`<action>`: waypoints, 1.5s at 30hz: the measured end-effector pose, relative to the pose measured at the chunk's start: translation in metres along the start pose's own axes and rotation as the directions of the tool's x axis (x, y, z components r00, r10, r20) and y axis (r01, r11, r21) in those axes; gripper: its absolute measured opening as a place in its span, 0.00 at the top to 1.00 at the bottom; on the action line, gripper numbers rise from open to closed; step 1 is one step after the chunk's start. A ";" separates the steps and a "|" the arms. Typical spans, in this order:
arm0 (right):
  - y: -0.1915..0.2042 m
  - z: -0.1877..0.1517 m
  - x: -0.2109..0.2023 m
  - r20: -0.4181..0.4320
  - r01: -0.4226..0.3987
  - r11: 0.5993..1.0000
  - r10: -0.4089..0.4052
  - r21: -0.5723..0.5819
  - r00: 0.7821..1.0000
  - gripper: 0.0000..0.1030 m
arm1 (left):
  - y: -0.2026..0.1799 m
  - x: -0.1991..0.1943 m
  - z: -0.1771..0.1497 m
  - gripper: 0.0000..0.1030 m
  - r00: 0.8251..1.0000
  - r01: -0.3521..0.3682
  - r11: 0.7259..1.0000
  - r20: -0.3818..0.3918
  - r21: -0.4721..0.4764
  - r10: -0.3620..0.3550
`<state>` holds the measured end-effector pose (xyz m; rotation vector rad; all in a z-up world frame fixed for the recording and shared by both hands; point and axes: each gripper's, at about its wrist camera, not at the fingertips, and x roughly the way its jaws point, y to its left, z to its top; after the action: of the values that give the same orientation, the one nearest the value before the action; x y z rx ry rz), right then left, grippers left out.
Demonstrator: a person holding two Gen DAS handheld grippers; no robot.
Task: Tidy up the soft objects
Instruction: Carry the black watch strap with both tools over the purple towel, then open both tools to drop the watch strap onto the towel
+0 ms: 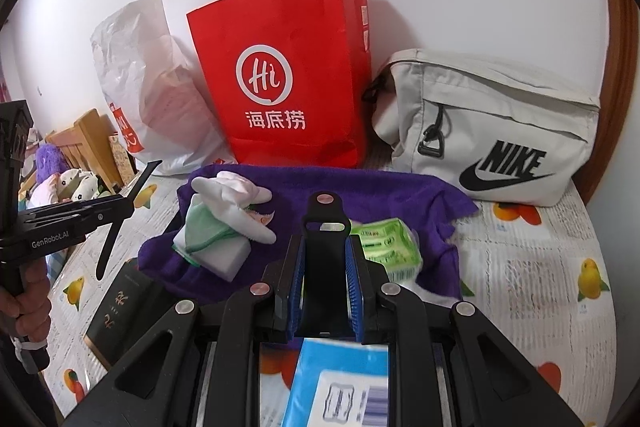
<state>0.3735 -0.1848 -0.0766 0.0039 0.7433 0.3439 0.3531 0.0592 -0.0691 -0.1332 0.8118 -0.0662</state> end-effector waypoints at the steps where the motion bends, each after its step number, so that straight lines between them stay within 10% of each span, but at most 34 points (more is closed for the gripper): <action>1: 0.000 0.002 0.003 -0.001 0.000 1.000 0.000 -0.003 1.000 0.80 | 0.001 0.002 0.002 0.81 1.000 0.000 1.000 -0.002 -0.001 0.000; 45: -0.026 0.009 0.094 -0.194 -0.015 1.000 0.019 0.020 0.981 0.79 | 0.022 0.097 0.009 0.80 0.984 0.006 0.999 -0.179 -0.047 -0.015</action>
<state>0.4514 -0.1797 -0.1358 -0.0058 0.9400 0.3569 0.4265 0.0710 -0.1360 -0.1768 0.9930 -0.0703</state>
